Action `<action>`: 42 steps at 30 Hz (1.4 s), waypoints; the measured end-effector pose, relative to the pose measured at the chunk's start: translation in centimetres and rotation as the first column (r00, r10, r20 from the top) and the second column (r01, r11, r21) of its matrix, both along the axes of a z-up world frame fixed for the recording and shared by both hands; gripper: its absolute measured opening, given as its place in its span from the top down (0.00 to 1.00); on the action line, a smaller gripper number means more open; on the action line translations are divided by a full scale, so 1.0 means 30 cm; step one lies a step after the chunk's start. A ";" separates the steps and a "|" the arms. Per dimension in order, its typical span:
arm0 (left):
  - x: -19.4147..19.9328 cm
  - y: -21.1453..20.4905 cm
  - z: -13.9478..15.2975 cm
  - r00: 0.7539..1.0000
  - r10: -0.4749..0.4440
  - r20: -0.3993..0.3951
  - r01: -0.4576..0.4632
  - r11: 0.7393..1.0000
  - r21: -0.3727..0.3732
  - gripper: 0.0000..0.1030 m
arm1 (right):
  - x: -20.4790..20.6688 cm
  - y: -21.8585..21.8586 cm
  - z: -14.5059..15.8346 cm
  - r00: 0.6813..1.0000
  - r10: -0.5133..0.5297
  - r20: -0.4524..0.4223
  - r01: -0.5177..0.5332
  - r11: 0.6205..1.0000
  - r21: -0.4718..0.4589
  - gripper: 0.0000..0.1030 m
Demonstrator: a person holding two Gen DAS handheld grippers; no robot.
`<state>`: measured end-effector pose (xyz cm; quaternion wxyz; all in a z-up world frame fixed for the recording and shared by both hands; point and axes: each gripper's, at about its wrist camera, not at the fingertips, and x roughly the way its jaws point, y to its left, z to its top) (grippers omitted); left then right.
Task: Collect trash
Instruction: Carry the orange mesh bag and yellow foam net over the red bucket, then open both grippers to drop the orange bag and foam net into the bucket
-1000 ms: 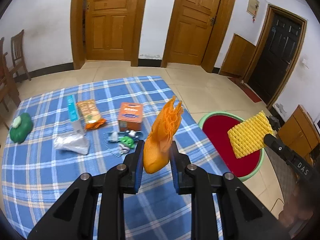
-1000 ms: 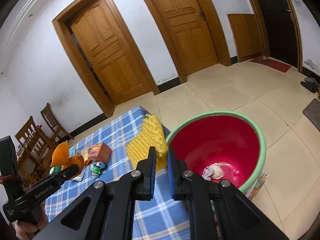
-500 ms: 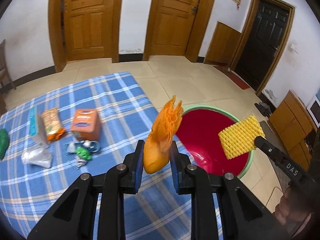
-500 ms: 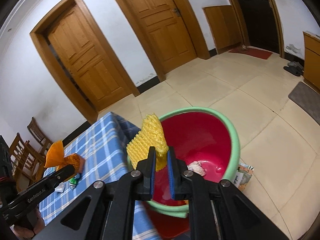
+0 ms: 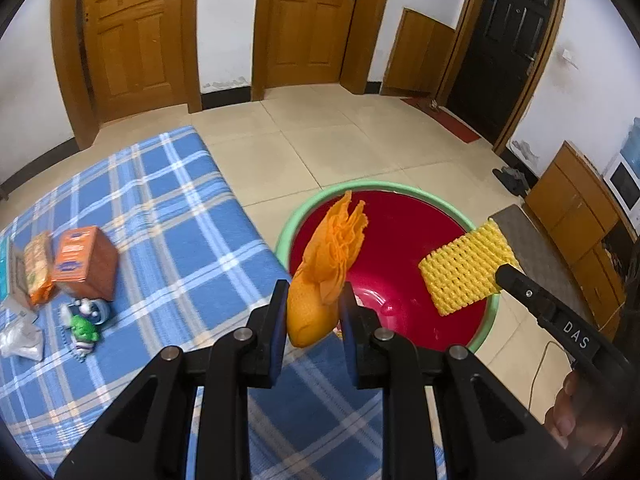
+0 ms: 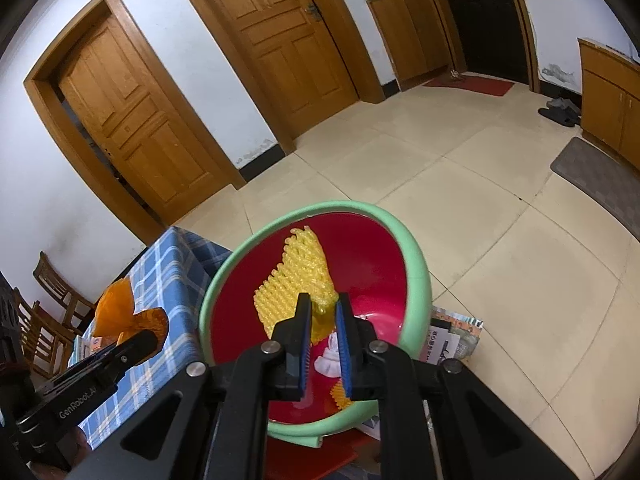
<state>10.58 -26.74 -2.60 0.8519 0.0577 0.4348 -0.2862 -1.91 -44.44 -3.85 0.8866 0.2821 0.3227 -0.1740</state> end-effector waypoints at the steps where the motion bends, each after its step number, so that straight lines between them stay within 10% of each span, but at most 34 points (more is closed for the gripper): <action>1: 0.003 -0.011 -0.006 1.000 -0.006 -0.003 0.006 1.000 0.004 0.77 | 0.001 -0.005 -0.006 1.000 -0.003 -0.005 0.003 1.000 0.003 0.85; 15: 0.022 -0.098 -0.053 0.998 -0.062 -0.013 0.062 0.998 0.030 0.76 | 0.002 -0.055 -0.052 0.998 -0.041 -0.038 0.043 0.998 0.042 0.83; 22: 0.023 -0.100 -0.051 0.999 -0.044 -0.002 0.044 0.999 0.032 0.54 | -0.003 -0.071 -0.059 0.998 -0.054 -0.035 0.056 0.997 0.061 0.75; 42: 0.001 -0.032 -0.005 1.000 0.010 0.014 -0.011 1.000 0.009 0.53 | -0.022 -0.048 0.001 0.999 -0.051 0.008 0.050 0.998 0.047 0.66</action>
